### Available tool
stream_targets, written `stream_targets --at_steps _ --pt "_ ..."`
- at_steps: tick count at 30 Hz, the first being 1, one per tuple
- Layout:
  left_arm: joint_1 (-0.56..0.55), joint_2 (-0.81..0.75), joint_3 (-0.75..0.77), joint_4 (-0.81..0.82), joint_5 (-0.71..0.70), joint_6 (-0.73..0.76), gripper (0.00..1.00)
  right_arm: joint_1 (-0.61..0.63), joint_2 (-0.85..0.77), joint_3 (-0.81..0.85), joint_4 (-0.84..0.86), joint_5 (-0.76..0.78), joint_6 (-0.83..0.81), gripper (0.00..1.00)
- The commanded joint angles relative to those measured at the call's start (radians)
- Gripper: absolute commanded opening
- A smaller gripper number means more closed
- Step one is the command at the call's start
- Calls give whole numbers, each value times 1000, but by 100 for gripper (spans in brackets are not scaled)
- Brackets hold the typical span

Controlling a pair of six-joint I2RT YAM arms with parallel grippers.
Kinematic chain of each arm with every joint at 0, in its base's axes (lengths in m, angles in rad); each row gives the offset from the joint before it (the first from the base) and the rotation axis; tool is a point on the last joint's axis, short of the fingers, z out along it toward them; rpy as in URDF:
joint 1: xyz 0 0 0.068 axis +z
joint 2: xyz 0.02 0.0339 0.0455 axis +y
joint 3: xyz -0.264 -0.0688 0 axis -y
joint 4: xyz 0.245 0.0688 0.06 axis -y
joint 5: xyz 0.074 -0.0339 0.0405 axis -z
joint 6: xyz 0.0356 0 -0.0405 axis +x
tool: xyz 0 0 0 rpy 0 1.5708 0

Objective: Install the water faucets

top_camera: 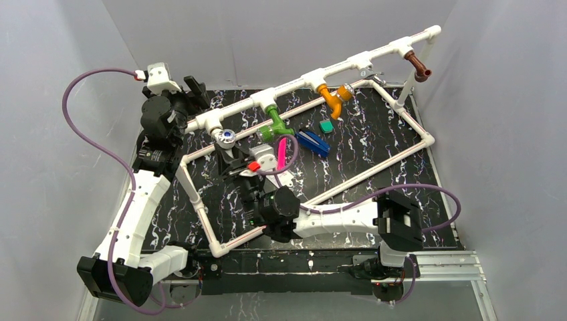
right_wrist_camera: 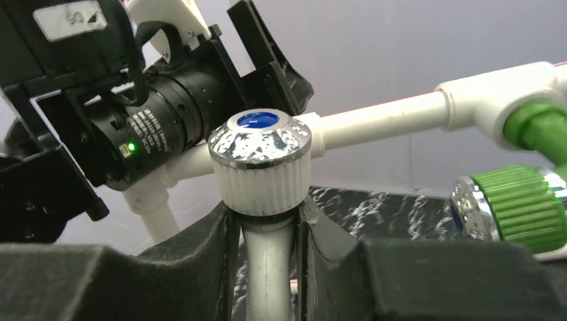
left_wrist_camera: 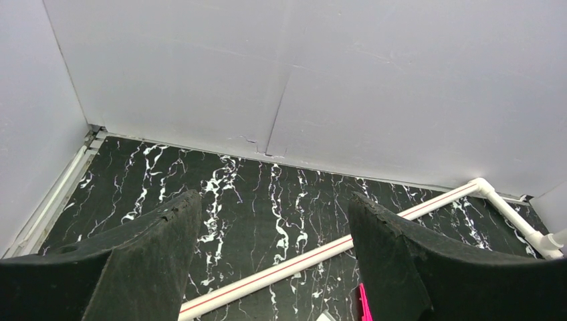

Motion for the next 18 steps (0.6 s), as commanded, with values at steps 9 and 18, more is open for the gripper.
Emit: stream_targets --at_steps 9,18 --pt "16 96 -132 -352 -10 -2 78 -101 -220 -93 -314 148 1138 1" --pt "16 91 -133 -354 -10 -2 78 -105 -243 -100 -519 168 1601 1"
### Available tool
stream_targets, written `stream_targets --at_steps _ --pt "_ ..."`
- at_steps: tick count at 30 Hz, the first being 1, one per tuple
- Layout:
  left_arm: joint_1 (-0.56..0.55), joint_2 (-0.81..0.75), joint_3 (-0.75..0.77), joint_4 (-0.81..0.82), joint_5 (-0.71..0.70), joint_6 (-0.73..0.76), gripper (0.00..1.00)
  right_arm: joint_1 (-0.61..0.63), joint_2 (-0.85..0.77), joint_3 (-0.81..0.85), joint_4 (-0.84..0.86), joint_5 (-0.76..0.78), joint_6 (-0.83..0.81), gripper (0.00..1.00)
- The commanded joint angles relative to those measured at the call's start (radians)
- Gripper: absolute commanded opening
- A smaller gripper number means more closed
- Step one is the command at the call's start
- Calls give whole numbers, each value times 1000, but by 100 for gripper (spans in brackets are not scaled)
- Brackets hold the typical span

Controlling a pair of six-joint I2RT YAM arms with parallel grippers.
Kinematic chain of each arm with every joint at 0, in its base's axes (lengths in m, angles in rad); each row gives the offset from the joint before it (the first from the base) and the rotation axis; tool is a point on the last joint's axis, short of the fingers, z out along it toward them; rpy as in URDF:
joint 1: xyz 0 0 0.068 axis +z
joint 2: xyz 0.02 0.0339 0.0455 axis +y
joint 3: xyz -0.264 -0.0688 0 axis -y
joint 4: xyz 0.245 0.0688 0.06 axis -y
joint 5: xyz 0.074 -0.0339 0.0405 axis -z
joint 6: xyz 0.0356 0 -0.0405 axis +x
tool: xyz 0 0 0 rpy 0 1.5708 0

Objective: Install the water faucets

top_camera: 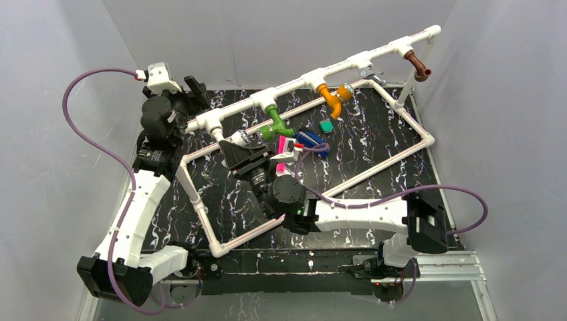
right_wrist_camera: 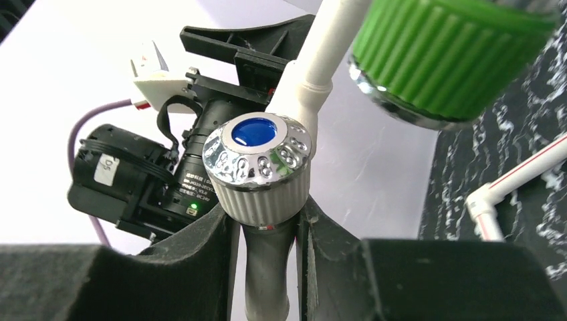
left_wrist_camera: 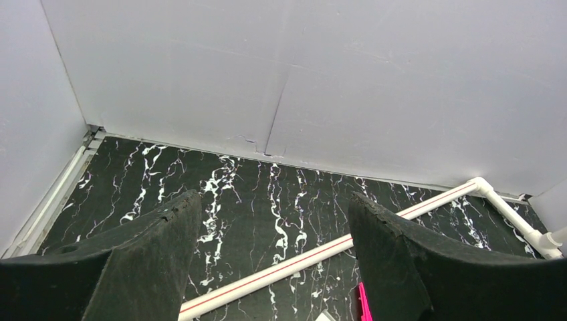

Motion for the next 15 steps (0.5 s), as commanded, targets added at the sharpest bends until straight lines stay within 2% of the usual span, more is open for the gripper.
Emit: stream_targets --at_steps 1,9,15 --pt "19 90 -132 -353 -12 -2 78 -44 -69 -6 -119 149 395 1" --pt "20 95 -133 -354 -11 -4 78 -63 -75 1 -308 80 760 1" --pt "19 92 -132 -353 -10 -4 78 -72 -83 -12 -349 33 830 1"
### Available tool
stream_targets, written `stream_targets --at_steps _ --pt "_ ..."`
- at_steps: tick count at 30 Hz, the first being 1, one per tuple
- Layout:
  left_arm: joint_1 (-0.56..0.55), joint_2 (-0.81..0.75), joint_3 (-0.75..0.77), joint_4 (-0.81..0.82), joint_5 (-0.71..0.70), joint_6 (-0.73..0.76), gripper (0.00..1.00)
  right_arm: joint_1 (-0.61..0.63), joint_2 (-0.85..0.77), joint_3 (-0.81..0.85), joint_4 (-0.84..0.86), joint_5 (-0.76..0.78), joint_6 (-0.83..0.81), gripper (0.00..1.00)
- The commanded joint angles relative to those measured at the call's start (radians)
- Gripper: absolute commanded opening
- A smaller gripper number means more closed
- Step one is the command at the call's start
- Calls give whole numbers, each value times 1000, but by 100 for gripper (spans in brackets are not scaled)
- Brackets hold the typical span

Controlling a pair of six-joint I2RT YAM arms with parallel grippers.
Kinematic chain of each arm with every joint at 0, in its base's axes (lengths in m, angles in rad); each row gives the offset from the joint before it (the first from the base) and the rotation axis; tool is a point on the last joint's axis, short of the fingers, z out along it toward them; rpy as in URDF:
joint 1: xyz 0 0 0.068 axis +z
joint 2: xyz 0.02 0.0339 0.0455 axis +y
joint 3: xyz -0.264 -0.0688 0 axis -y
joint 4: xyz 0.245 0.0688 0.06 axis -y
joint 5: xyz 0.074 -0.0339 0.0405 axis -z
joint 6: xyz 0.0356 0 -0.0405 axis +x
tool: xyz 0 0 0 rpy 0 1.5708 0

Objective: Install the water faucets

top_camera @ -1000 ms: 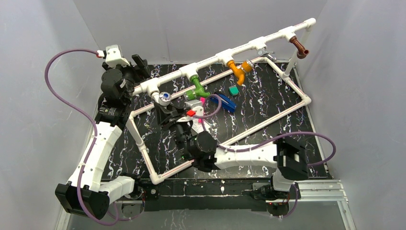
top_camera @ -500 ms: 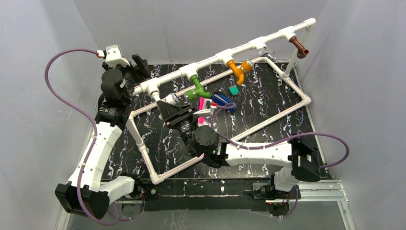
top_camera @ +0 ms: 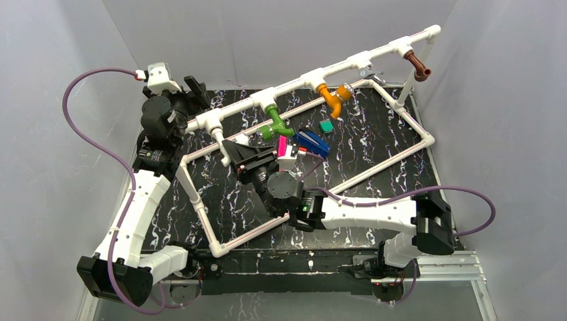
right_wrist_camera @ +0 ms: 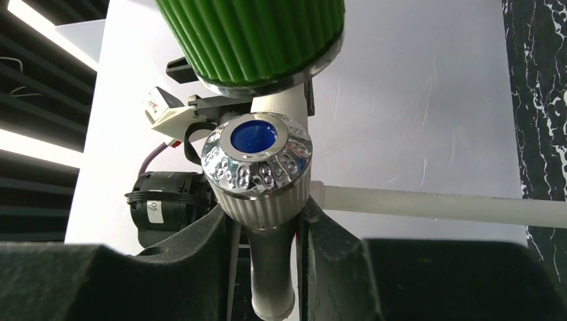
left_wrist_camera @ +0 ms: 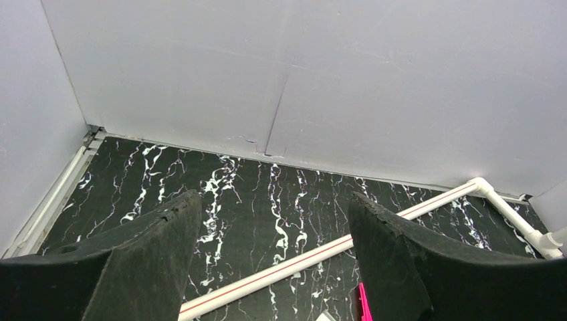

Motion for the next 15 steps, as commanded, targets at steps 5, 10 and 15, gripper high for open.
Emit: stream_targets --at_steps 5,10,15 --pt "18 93 -132 -354 -7 -4 78 -52 -59 -63 -30 62 105 32" --pt "19 95 -130 -354 -6 -4 78 -51 -62 -111 154 17 -58 60" --pt "18 97 -132 -354 -12 -2 78 -53 -79 -125 201 -40 -159 67"
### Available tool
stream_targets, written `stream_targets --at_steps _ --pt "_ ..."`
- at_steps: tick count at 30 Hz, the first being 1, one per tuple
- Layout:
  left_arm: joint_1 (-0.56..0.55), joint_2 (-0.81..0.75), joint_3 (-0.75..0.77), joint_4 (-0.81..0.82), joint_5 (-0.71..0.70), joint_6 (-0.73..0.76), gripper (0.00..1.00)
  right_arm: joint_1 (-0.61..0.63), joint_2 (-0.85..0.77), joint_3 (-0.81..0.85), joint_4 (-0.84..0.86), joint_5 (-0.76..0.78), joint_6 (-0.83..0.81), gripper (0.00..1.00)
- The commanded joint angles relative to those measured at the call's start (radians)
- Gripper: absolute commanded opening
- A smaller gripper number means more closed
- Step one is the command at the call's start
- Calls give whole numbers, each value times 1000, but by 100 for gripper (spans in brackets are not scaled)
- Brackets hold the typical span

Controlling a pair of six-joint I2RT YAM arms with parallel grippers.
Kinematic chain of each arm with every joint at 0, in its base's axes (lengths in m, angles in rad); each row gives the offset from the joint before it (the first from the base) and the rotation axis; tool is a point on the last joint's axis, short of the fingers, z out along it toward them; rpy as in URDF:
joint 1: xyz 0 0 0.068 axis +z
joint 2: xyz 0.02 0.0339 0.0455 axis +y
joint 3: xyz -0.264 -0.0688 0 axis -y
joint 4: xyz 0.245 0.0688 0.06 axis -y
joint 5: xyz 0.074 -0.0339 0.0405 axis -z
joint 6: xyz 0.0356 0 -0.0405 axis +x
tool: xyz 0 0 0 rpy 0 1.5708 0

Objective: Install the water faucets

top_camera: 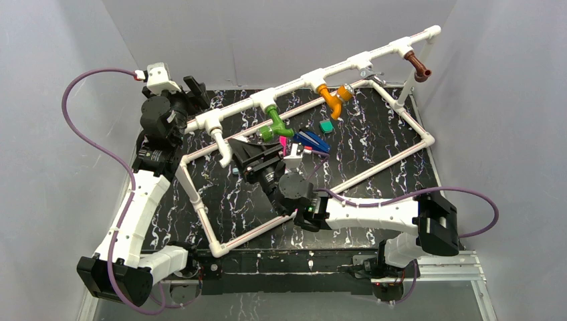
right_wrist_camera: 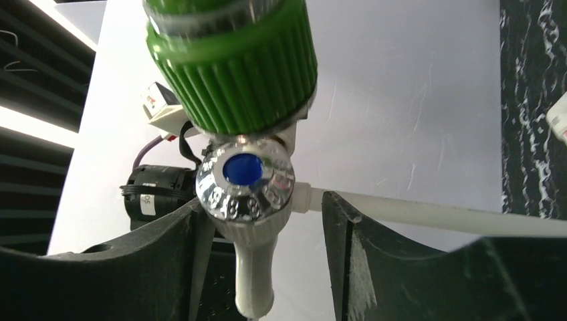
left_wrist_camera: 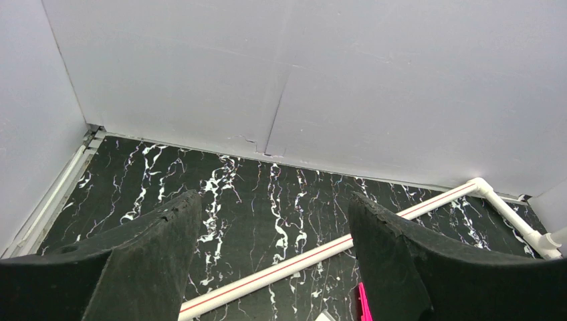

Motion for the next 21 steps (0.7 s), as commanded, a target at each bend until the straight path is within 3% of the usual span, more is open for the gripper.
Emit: stream_targets --at_steps 1,6,21 --pt "16 98 -131 -353 -12 0 78 -29 -47 -25 94 20 -122 68" --pt "17 99 -132 -354 -15 1 78 -27 -100 -47 153 -86 -331 69" --pt "16 108 -131 -355 -15 0 78 -27 -291 52 -309 -382 -847 73"
